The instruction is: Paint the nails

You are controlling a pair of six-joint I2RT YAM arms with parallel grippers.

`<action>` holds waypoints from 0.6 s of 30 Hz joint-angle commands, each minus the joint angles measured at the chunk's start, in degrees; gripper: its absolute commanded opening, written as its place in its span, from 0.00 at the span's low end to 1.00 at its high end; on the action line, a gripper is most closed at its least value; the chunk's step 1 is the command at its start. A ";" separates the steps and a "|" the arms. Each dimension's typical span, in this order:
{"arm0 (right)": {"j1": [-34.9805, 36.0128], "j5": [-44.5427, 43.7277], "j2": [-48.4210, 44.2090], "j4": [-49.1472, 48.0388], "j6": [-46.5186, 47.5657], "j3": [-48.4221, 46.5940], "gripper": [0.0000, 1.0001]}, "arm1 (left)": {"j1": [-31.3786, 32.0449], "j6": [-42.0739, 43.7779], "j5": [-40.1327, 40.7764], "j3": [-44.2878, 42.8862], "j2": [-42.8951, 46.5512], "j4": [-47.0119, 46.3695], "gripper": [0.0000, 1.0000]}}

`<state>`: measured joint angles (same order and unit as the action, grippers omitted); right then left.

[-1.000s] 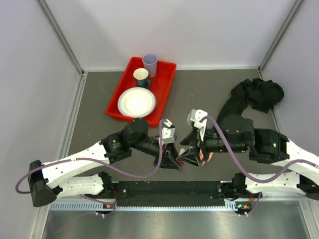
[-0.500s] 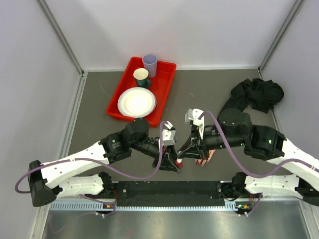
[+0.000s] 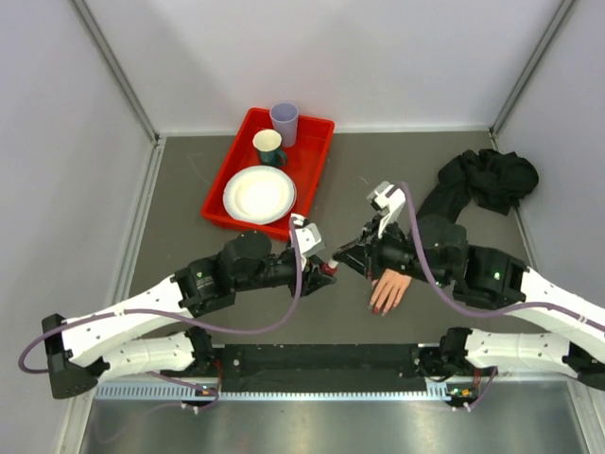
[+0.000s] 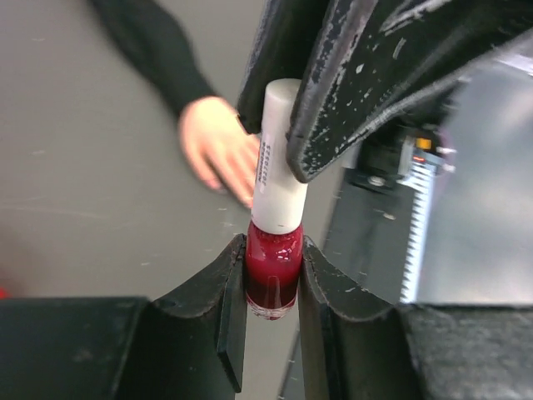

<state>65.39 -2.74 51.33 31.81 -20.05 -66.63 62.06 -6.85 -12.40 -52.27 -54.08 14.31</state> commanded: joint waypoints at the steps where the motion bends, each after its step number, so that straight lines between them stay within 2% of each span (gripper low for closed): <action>1: 8.42 -24.27 5.50 10.92 -18.32 -1.47 0.00 | -1.33 0.87 20.30 -0.81 -0.14 -10.17 0.00; 2: 11.31 -32.59 7.62 14.21 -21.31 -3.31 0.00 | -1.33 2.18 21.10 -1.16 -1.80 -10.44 0.00; 4: 12.92 -37.67 11.49 21.49 -30.02 -7.80 0.00 | -1.33 2.72 23.46 -1.78 -3.21 -11.05 0.00; 7: 13.63 -39.18 12.04 22.15 -33.64 -8.17 0.00 | -1.33 3.60 23.74 -1.34 -4.36 -12.28 0.00; 9: 13.63 -37.95 10.46 20.58 -32.17 -6.85 0.00 | -1.33 4.04 22.25 -1.25 -4.80 -12.02 0.00; 11: 13.54 -36.55 8.97 20.31 -29.53 -7.37 0.18 | -1.33 4.56 18.06 -1.17 -4.89 -10.18 0.00; 12: 13.54 -35.33 8.27 19.70 -24.64 -8.16 0.28 | -1.33 4.83 15.77 -1.17 -4.80 -9.57 0.00; 13: 13.54 -31.92 7.48 18.47 -21.64 -8.25 0.47 | -1.33 5.00 12.87 -1.17 -4.45 -8.08 0.00; 14: 13.54 -30.06 5.38 17.07 -18.65 -8.43 0.54 | -1.33 5.01 7.27 -0.82 -4.19 -7.80 0.00; 16: 13.54 -24.19 3.17 16.27 -10.03 -9.04 0.66 | -1.33 5.36 1.79 -0.55 -3.40 -6.15 0.00; 18: 12.49 -18.73 -0.60 14.34 -2.38 -7.91 0.73 | -1.33 5.71 -6.90 -0.81 -2.87 -4.82 0.00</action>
<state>78.02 -32.99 57.30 47.75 -38.26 -73.87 60.60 -1.89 -4.97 -51.96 -59.40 11.16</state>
